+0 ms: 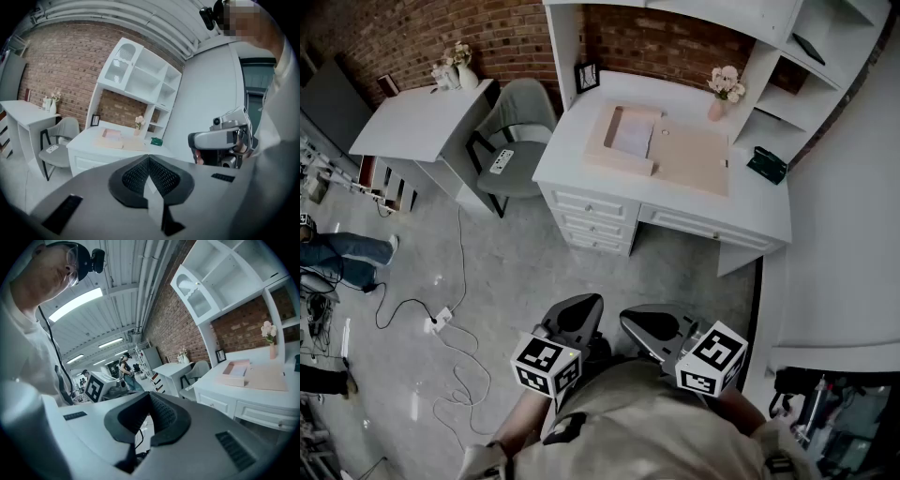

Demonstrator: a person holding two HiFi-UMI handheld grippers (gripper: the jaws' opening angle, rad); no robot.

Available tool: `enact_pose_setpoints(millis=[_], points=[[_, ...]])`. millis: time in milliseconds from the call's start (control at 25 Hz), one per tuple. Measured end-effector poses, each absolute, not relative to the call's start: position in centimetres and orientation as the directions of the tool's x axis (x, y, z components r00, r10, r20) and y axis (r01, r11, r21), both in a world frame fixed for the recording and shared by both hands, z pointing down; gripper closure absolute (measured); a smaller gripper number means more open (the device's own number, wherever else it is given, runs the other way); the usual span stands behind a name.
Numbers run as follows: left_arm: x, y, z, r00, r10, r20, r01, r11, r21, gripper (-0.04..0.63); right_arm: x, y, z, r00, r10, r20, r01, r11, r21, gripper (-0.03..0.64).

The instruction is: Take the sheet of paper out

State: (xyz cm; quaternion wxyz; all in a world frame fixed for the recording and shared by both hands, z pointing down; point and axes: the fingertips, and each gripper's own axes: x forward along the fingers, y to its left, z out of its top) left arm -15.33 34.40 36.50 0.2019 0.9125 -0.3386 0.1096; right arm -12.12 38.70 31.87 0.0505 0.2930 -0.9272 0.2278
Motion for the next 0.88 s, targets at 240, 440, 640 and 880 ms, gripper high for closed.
enact_pose_setpoints(millis=[240, 440, 640, 880], points=[[-11.7, 35.5, 34.5, 0.787, -0.537, 0.303, -0.612, -0.743, 0.272, 0.580, -7.7, 39.7, 31.3, -0.768, -0.604, 0.213, -0.628, 0.643, -0.438, 0.589], [-11.3, 36.3, 34.8, 0.764, -0.560, 0.320, -0.638, -0.727, 0.252, 0.580, -6.8, 38.7, 31.8, -0.771, -0.608, 0.187, -0.612, 0.629, -0.479, 0.589], [-11.6, 36.7, 34.4, 0.730, -0.606, 0.316, -0.679, -0.695, 0.235, 0.580, -7.4, 38.1, 32.7, -0.797, -0.563, 0.217, -0.593, 0.661, -0.460, 0.589], [-11.8, 36.2, 32.6, 0.688, -0.666, 0.289, -0.724, -0.657, 0.211, 0.580, -8.8, 36.8, 31.4, -0.823, -0.522, 0.225, -0.568, 0.732, -0.378, 0.588]])
